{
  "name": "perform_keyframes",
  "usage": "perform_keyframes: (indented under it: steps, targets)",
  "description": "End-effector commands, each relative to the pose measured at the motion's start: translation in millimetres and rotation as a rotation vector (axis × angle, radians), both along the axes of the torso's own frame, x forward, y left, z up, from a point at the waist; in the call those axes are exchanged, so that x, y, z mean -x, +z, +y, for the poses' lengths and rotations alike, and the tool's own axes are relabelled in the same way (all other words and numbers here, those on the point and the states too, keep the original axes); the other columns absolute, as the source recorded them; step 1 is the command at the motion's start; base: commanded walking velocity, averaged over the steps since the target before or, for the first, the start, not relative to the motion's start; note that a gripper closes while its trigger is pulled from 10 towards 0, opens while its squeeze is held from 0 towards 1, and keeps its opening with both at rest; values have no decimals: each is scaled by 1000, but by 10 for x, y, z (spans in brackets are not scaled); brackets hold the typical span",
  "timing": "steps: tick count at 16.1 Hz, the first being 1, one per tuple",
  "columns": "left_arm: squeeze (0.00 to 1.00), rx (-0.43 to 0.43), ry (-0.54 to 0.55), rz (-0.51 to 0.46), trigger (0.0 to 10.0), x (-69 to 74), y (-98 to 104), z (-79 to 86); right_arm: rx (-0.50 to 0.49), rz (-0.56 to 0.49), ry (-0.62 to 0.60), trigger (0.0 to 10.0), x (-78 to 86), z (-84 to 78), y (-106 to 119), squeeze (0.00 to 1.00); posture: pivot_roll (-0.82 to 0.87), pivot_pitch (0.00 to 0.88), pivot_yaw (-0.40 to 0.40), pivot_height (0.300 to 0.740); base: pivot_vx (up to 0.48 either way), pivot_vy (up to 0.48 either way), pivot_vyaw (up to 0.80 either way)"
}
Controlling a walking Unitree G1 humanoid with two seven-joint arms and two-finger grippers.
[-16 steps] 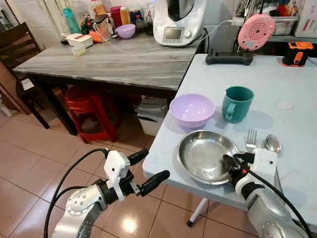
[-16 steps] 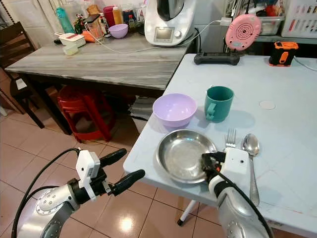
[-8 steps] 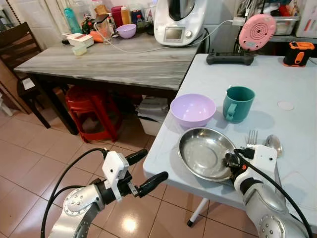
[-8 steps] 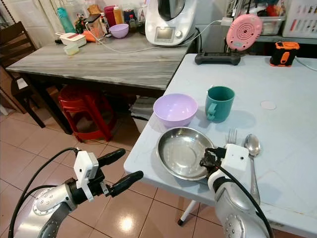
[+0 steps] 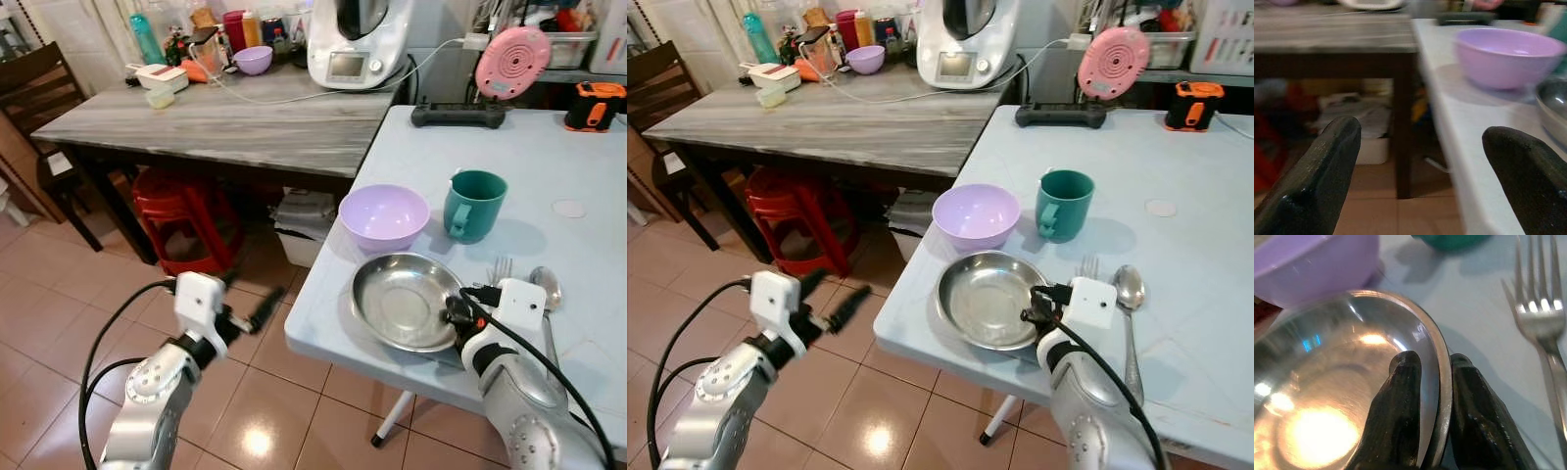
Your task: Setting the table
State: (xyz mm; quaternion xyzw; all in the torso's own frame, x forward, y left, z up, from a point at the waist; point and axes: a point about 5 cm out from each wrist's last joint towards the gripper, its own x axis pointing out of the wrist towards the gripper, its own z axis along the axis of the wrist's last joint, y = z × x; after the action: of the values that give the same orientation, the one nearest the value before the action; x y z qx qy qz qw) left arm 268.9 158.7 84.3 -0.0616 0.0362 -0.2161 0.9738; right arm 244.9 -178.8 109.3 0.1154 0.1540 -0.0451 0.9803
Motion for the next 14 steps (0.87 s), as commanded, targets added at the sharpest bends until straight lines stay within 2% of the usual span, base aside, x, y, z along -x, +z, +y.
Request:
perform_keyframes:
  steps: [1, 2, 6, 14]
  targets:
    - [0, 44, 136, 22, 10000, -78, -3, 138, 10, -26, 55, 10000, 10, 76, -1, 0, -102, 0, 143, 740, 0, 0, 0]
    - [0, 61, 172, 27, 10000, -95, -9, 149, -34, -16, 63, 10000, 21, 112, -4, 0, -102, 0, 143, 740, 0, 0, 0]
    - [0, 86, 185, 27, 10000, -119, -20, 82, 0, -64, 84, 10000, 16, 134, 14, 0, -102, 0, 138, 740, 0, 0, 0]
    - [0, 119, 197, 21, 10000, -200, 9, 53, -20, -87, 87, 10000, 15, 144, 21, 0, -110, 0, 149, 740, 0, 347, -443]
